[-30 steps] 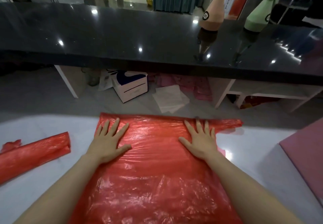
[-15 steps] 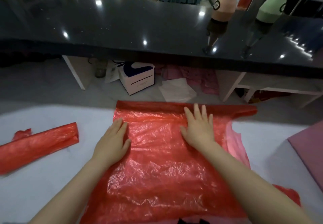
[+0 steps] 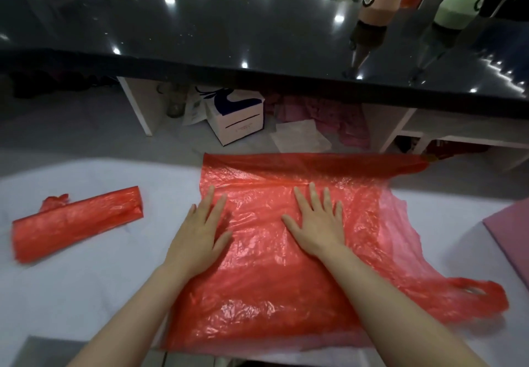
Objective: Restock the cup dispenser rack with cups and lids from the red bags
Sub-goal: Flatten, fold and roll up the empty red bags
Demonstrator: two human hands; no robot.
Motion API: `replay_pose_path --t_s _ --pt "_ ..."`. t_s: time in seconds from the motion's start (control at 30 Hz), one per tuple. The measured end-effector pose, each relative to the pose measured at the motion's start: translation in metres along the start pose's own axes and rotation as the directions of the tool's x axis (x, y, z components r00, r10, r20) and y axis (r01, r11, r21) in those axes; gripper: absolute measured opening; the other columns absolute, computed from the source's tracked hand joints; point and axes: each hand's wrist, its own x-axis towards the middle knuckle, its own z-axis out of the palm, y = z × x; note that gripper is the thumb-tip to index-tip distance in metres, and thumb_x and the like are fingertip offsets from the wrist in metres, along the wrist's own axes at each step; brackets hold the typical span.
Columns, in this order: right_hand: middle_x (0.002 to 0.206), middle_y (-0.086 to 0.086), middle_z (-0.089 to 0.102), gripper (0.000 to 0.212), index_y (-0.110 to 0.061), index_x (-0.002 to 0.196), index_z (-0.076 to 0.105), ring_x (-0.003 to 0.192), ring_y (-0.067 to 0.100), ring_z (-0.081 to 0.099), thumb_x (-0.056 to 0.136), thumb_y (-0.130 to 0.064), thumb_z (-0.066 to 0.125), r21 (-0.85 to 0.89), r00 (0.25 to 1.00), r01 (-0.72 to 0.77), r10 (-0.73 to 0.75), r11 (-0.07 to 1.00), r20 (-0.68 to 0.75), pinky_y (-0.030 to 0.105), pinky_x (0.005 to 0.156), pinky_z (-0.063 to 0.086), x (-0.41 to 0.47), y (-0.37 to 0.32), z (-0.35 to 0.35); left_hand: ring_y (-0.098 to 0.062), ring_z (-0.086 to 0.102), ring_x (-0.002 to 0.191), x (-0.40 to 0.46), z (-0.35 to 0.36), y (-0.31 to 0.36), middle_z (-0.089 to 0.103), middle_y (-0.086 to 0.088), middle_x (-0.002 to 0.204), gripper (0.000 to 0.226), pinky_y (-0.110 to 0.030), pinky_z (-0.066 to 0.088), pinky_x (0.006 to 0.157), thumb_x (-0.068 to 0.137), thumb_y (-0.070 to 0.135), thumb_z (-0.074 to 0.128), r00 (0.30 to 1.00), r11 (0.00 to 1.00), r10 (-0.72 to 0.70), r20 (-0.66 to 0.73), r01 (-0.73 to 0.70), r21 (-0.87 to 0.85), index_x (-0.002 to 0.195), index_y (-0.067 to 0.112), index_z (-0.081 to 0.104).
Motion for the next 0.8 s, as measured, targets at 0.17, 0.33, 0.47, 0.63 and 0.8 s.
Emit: replay_pose_path --t_s 0.17,0.33,0.47,0.63,0.8 --pt "0.161 -0.001 -0.012 0.083 -0.039 0.151 -0.002 0.147 0.03 -0.013 0.079 -0.08 0.004 -0.018 1.0 -0.01 0.01 1.0 0.005 0.055 0.115 -0.006 0.004 0.002 -0.002 -0.02 -0.023 0.143 -0.036 0.008 0.007 -0.033 -0.002 0.151 0.08 -0.032 -0.01 0.117 0.073 0.081 -0.01 0.977 0.989 0.06 0.202 -0.086 0.122 0.139 0.04 -0.028" --pt "0.162 0.0 -0.003 0.077 -0.039 0.151 0.007 0.148 0.029 -0.007 0.084 -0.074 0.01 0.01 0.999 0.025 -0.024 1.0 -0.028 0.053 0.118 -0.002 0.002 0.006 -0.003 -0.024 -0.043 0.132 -0.042 0.01 0.011 -0.045 -0.004 0.143 0.072 -0.032 -0.024 0.109 0.074 0.08 -0.003 0.975 0.983 -0.004 0.222 -0.037 0.179 0.132 0.051 -0.036" --pt "0.162 0.004 -0.002 0.077 -0.038 0.152 0.008 0.148 0.03 -0.004 0.084 -0.074 0.014 0.01 1.0 0.007 -0.007 1.0 -0.024 0.053 0.118 0.002 -0.002 0.017 -0.007 -0.031 -0.038 0.134 -0.042 0.012 0.022 -0.042 -0.004 0.145 0.072 -0.038 -0.027 0.106 0.071 0.086 -0.004 0.968 0.977 -0.027 0.248 -0.027 0.213 0.128 0.056 -0.037" --pt "0.161 0.013 -0.008 0.078 -0.031 0.153 0.004 0.146 0.038 -0.01 0.088 -0.071 0.018 -0.003 0.99 -0.128 0.128 0.992 0.065 0.064 0.113 -0.001 -0.016 0.015 -0.013 -0.031 -0.033 0.138 -0.048 0.012 0.04 -0.033 -0.004 0.152 0.076 -0.044 -0.02 0.11 0.07 0.084 -0.004 0.963 0.971 -0.069 0.262 0.004 0.24 0.131 0.051 -0.035" --pt "0.162 0.005 0.003 0.065 -0.021 0.151 0.021 0.148 0.028 -0.008 0.095 -0.05 0.036 -0.117 0.979 0.161 -0.174 0.98 -0.109 0.063 0.11 -0.006 -0.011 -0.013 -0.037 -0.029 -0.029 0.14 -0.049 0.009 0.042 -0.028 -0.003 0.154 0.076 -0.044 -0.016 0.113 0.082 0.079 0.015 0.962 0.969 -0.091 0.256 0.026 0.247 0.137 0.049 -0.029"
